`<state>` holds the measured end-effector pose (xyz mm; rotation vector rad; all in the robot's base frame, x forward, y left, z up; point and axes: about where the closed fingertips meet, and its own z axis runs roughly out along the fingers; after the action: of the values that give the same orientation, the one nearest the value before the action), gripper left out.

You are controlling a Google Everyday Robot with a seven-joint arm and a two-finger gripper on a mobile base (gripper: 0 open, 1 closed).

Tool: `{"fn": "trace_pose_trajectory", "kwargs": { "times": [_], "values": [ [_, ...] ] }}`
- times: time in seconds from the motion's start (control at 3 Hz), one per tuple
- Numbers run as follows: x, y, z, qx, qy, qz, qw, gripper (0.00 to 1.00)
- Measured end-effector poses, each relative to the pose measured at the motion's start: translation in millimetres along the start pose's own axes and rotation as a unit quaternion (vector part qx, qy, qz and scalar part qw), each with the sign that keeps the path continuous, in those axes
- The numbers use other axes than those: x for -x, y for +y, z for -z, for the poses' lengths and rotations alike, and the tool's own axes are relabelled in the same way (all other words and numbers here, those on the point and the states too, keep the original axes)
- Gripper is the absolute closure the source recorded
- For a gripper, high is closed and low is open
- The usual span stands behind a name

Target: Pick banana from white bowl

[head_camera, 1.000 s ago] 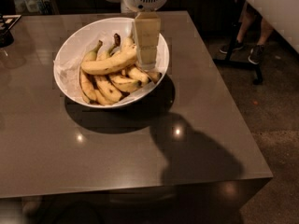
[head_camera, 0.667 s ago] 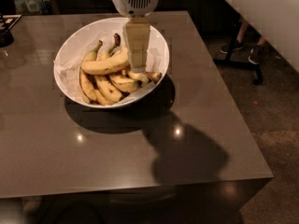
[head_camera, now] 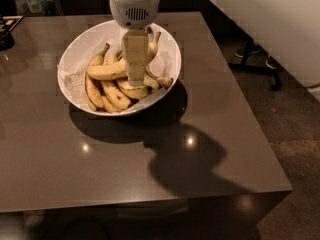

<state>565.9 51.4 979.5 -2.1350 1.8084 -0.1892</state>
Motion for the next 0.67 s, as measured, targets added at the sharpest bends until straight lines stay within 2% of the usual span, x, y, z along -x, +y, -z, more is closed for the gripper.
{"fn": "trace_pose_trajectory", "kwargs": {
  "times": [0.67],
  "values": [
    [6.0,4.2,-18.0,0.035,-0.02,-0.031,0.9987,0.3]
  ]
}}
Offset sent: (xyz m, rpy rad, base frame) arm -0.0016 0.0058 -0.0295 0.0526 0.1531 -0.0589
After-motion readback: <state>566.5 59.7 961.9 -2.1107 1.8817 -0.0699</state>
